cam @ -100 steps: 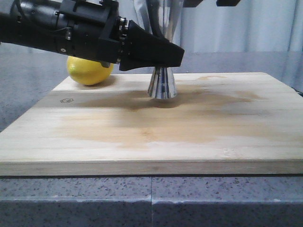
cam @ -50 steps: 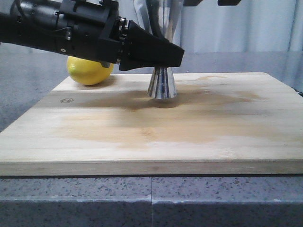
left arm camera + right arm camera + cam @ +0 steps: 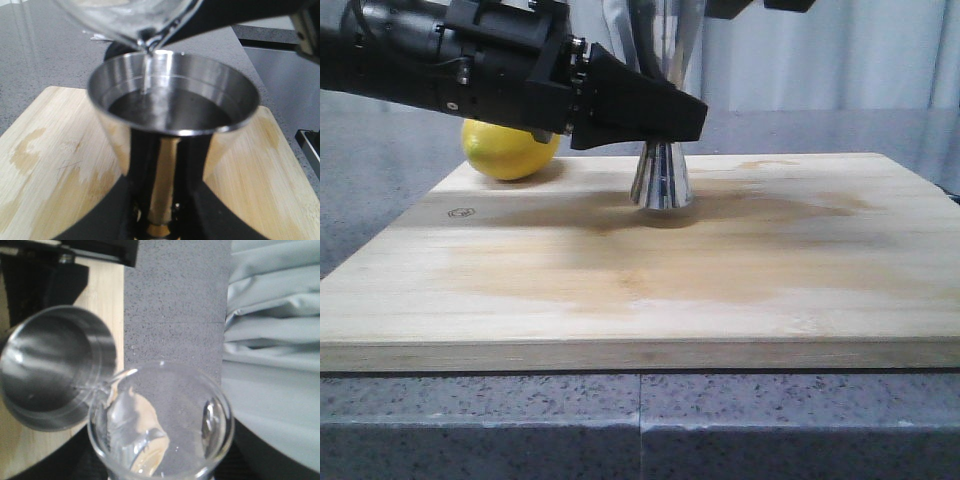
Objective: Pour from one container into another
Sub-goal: 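Tilt the beaker upright and lower it back onto the board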
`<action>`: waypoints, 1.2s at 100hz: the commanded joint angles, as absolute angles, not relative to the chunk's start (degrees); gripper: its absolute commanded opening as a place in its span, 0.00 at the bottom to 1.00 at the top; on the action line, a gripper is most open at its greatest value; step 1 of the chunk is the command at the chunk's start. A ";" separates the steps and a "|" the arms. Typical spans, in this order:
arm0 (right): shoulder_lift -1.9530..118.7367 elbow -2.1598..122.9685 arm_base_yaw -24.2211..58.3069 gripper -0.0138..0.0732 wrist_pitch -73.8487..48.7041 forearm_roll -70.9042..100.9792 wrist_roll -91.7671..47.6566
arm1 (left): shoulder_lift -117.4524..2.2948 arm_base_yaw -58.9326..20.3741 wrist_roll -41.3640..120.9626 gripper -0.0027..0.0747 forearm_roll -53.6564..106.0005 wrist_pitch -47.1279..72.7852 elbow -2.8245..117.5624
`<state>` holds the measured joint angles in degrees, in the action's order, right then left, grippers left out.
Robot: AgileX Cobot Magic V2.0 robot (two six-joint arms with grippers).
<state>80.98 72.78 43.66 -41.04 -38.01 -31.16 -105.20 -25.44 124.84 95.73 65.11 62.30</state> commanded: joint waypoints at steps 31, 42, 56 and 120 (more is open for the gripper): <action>73.87 74.85 36.09 0.49 -33.48 -25.93 -23.34 | -102.53 -25.36 124.12 0.06 99.73 69.26 64.00; 72.73 74.75 31.82 0.49 -32.26 -18.18 -23.23 | -102.53 -25.36 124.12 0.06 99.73 69.37 64.00; 70.70 72.30 26.04 0.49 -28.90 -8.64 -23.23 | -102.53 -25.36 124.12 0.06 99.73 69.47 64.00; 62.79 41.23 18.68 0.49 -1.24 16.27 -23.23 | -102.53 -25.36 123.60 0.06 99.73 69.47 64.00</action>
